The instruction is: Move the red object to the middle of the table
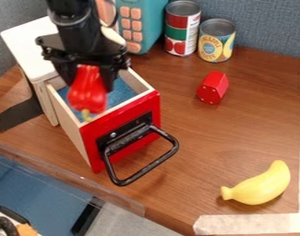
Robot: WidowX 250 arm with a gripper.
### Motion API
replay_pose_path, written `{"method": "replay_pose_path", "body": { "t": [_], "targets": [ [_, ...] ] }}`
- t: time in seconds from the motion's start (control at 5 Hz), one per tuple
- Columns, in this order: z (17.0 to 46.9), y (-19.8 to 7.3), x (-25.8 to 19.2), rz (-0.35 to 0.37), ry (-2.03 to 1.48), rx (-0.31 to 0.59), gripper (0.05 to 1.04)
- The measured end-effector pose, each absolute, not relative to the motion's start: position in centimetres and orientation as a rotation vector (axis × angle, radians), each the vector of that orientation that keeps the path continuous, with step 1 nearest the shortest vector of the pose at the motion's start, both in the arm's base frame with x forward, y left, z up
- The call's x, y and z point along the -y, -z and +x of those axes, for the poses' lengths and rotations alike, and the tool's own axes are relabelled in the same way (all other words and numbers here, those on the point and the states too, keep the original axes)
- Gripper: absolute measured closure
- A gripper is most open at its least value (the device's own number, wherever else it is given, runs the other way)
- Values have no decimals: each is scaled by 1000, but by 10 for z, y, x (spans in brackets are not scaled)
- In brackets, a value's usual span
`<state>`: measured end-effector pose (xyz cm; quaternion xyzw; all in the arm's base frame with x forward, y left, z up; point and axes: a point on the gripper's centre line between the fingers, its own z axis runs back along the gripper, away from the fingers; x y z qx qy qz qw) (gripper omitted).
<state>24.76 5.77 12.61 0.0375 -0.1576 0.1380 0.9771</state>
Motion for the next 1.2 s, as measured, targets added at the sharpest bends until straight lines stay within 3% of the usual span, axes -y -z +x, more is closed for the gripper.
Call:
{"method": "replay_pose_path", "body": {
  "t": [0.4,0.8,1.2],
  "targets": [
    [242,-142,-29,45,-208,338,322],
    [243,-135,8,-12,-124,306,322],
    [268,-128,43,-45,-61,266,322]
  ]
}}
